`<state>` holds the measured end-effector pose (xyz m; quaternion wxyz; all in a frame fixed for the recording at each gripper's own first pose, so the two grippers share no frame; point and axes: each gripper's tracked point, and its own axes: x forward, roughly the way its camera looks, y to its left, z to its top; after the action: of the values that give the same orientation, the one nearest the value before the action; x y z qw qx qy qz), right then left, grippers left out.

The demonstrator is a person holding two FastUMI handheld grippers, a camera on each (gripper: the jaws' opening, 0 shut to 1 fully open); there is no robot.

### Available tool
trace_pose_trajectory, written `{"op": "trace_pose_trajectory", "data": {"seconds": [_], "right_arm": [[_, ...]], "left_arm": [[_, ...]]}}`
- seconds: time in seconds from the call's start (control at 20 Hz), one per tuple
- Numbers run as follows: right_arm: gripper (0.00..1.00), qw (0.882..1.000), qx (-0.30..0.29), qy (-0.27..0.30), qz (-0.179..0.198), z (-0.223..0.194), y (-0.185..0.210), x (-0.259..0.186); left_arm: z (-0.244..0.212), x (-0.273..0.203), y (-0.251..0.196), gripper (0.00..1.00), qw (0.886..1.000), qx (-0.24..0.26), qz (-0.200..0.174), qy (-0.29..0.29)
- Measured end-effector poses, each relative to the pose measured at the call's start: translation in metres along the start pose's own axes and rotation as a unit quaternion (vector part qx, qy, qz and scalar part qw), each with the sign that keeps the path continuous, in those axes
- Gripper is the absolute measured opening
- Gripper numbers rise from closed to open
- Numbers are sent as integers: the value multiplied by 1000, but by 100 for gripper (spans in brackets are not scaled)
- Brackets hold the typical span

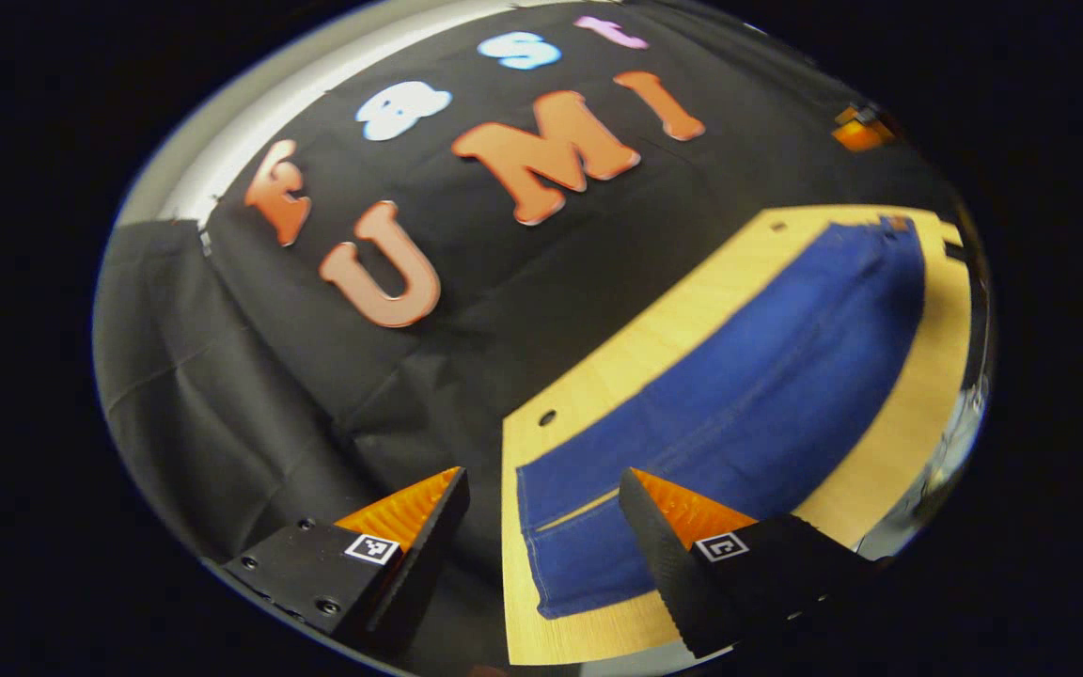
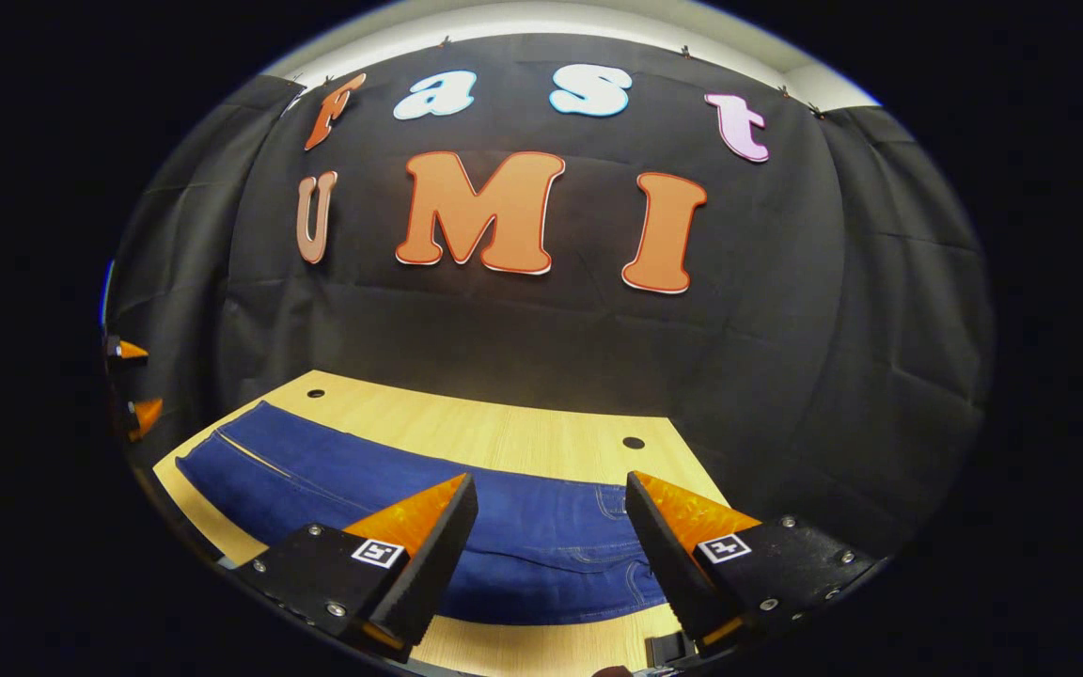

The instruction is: Grasp the waist and the cuffs of the jeans and fold them to make the two legs overlap; first hold the waist and fold one-third of the jeans toward the cuffs, then hold the cuffs and fold the remaining one-third in the same direction to finish folding.

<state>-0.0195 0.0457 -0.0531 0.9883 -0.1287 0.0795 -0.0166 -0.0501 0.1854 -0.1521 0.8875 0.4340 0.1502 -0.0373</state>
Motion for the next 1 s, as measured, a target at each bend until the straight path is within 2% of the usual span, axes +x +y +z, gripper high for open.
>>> {"op": "trace_pose_trajectory", "data": {"seconds": [0.15,0.25,0.35,0.5,0.65,0.95,1.0], "right_arm": [[97,1000,3,11,-5,-10,-6,-2],[97,1000,-2,16,-10,-16,-9,-4],[97,1000,-1,27,-14,-27,-14,-5],[98,999,9,43,-20,-41,-18,-9],[97,998,15,50,-29,-49,-27,-10],[98,996,36,68,-41,-62,-39,-11],[100,996,39,69,-42,-63,-40,-11]], "left_arm": [[-34,9,-40,99,995,92,-43,25],[-54,12,-59,99,986,145,-73,36],[-76,17,-77,99,977,176,-106,55],[-104,31,-100,99,957,231,-155,81],[-117,33,-110,98,937,289,-178,85],[-134,51,-113,98,924,299,-208,112],[-135,54,-114,98,922,301,-214,117]]}}
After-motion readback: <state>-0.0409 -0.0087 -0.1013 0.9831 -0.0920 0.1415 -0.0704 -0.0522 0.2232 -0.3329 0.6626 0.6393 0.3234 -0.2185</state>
